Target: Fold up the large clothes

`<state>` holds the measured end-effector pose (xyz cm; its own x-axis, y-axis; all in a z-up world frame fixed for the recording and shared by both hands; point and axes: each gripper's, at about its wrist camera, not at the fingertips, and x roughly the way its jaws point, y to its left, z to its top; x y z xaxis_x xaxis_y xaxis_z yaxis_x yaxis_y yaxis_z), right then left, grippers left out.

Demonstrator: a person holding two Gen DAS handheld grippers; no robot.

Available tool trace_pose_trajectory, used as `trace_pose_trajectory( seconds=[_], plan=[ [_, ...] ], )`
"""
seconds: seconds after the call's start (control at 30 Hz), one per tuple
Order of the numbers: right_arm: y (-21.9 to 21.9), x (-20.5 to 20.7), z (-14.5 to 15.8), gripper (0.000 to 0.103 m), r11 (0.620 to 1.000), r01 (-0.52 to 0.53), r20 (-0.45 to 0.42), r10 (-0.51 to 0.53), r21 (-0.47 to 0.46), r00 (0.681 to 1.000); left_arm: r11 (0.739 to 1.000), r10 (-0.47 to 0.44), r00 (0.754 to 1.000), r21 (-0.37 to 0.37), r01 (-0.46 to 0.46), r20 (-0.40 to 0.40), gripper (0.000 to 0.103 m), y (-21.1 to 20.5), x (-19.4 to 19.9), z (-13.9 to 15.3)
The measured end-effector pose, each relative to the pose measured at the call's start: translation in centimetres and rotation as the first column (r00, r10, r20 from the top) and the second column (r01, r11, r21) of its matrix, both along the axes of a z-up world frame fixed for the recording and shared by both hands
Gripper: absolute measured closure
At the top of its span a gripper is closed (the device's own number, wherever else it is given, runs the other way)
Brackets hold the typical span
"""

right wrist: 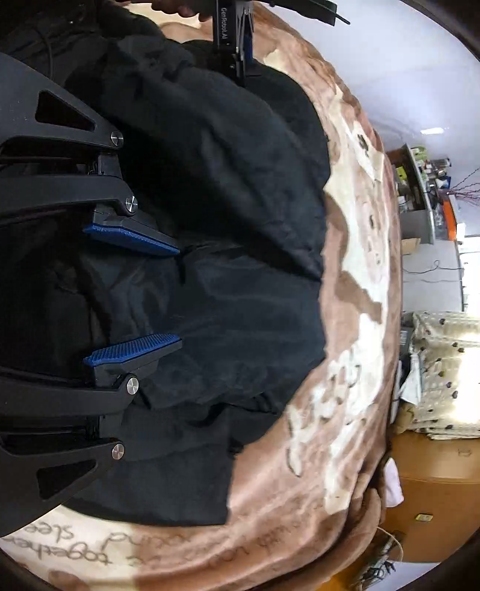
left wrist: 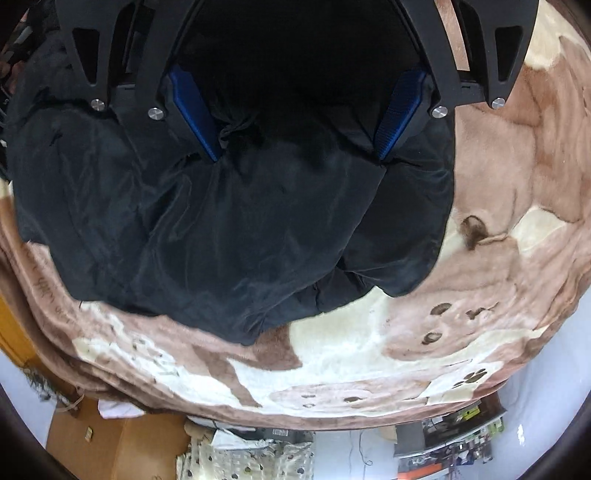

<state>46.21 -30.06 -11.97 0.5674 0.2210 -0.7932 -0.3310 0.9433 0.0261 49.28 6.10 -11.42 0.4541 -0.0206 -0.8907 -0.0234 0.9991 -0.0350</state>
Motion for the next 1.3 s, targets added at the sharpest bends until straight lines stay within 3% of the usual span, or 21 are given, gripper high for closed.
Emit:
trace_pose_trajectory(
  seconds=[0.1, 0.33, 0.43, 0.57, 0.67, 0.73, 0.83, 0.93, 1.07, 1.13, 1.3],
  plan=[
    [0.0, 0.2, -1.5, 0.059, 1.0, 0.005, -0.024, -0.005, 0.004, 1.0, 0.999, -0.011, 1.0, 0.03, 0.01, 0.008, 0.014, -0.5, 0.1, -1.1],
    [-0.1, 0.2, -1.4, 0.059, 1.0, 0.017, -0.038, -0.017, 0.005, 0.999, 1.0, 0.012, 1.0, -0.012, -0.012, 0.022, 0.013, 0.0, -0.3, -0.9],
    [-0.5, 0.4, 1.4, 0.059, 0.999, 0.029, -0.056, -0.028, 0.02, 0.998, 0.997, 0.018, 1.0, -0.072, -0.017, 0.026, 0.014, 0.8, -0.7, 1.3],
    [-0.4, -1.4, 6.9, 0.057, 0.991, 0.004, 0.105, -0.018, 0.137, 0.994, 0.996, 0.039, 0.989, -0.088, -0.027, 0.141, 0.014, 1.7, -2.0, 5.6],
    [1.7, -1.6, 8.0, 0.057, 0.973, -0.079, 0.115, 0.056, 0.215, 0.992, 0.995, 0.032, 0.987, -0.103, -0.015, 0.16, 0.015, 1.0, -1.7, 7.0],
    [3.7, -1.5, 7.2, 0.057, 0.974, -0.129, 0.097, 0.112, 0.185, 0.989, 0.996, -0.002, 0.992, -0.085, 0.013, 0.129, 0.015, 0.3, -0.9, 6.3],
    [6.7, -1.3, 3.9, 0.057, 0.975, -0.2, 0.031, 0.197, 0.096, 0.98, 1.0, 0.021, 0.999, 0.002, -0.021, 0.033, 0.023, 0.4, 0.3, 3.6],
    [7.1, -0.8, 1.0, 0.057, 0.975, -0.212, -0.012, 0.213, 0.061, 0.977, 0.991, 0.063, 0.998, -0.116, -0.066, -0.023, 0.022, 2.7, 0.6, 1.1],
    [7.0, -1.0, -0.5, 0.057, 0.979, -0.193, -0.023, 0.195, 0.072, 0.981, 0.998, 0.019, 1.0, -0.064, -0.019, 0.007, 0.02, 1.9, 0.1, 0.2],
    [7.2, -1.0, -1.1, 0.057, 0.979, -0.202, -0.026, 0.203, 0.035, 0.979, 0.997, 0.023, 1.0, -0.075, -0.024, -0.003, 0.019, 2.0, 0.3, -0.3],
    [6.8, -0.6, -2.4, 0.058, 0.98, -0.191, -0.055, 0.194, 0.06, 0.979, 0.999, 0.007, 1.0, -0.049, -0.006, 0.01, 0.018, 1.5, 0.2, -0.7]
  ],
)
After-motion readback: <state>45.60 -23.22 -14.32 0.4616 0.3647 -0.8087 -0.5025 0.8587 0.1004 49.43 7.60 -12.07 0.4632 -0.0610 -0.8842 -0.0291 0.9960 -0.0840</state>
